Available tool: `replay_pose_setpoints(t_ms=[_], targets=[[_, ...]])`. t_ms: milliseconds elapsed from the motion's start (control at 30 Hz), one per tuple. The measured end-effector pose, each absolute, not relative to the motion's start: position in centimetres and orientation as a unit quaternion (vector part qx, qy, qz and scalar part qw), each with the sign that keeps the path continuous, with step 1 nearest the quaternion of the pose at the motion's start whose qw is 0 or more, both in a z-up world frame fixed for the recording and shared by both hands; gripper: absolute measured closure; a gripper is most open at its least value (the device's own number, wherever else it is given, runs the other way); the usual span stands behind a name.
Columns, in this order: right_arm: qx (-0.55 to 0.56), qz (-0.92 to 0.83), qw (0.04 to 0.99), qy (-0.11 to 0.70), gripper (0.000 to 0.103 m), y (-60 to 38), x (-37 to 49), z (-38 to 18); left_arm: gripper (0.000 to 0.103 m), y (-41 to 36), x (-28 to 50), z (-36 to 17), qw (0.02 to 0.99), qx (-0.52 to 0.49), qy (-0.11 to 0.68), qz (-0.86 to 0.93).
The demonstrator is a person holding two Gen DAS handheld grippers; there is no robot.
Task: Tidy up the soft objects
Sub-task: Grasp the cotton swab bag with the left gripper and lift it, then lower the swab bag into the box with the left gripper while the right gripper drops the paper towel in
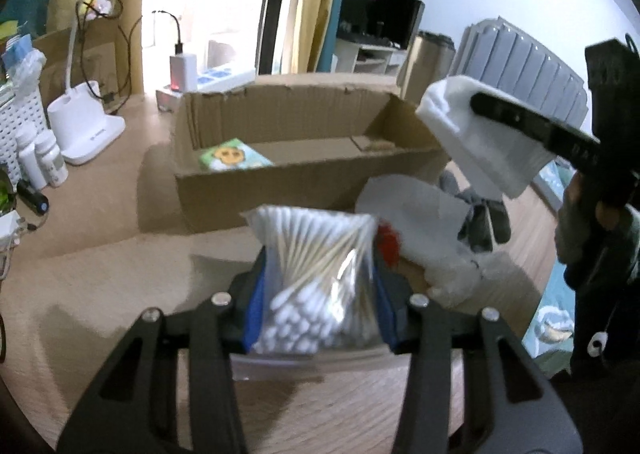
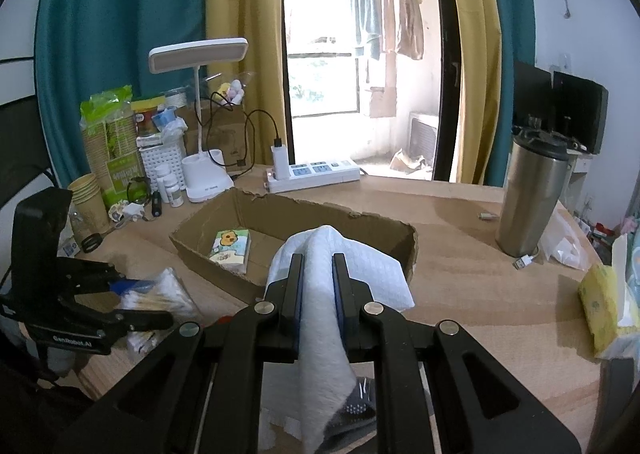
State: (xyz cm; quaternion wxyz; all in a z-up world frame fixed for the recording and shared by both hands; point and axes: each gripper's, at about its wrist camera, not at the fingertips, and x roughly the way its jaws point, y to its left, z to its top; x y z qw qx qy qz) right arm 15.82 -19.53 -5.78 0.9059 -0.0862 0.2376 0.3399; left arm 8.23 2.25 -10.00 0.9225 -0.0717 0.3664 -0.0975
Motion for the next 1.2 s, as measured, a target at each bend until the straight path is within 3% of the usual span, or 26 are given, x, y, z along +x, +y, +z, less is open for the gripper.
replay_pose_setpoints(t_ms=[300,1200], targets=[[-0.090,0.349,0.905,0.226,0.089,-17.9,16.6,-4.9,0.056,3.7,7.3,-6.9,0.949,-0.073,0.292,-0.089],[-0.120,0.389,0.884,0.230,0.089,-10.0,20.7,-5.0,0.056,8.4,8.3,-4.9,0.970,-0.099,0.218,-0.029]])
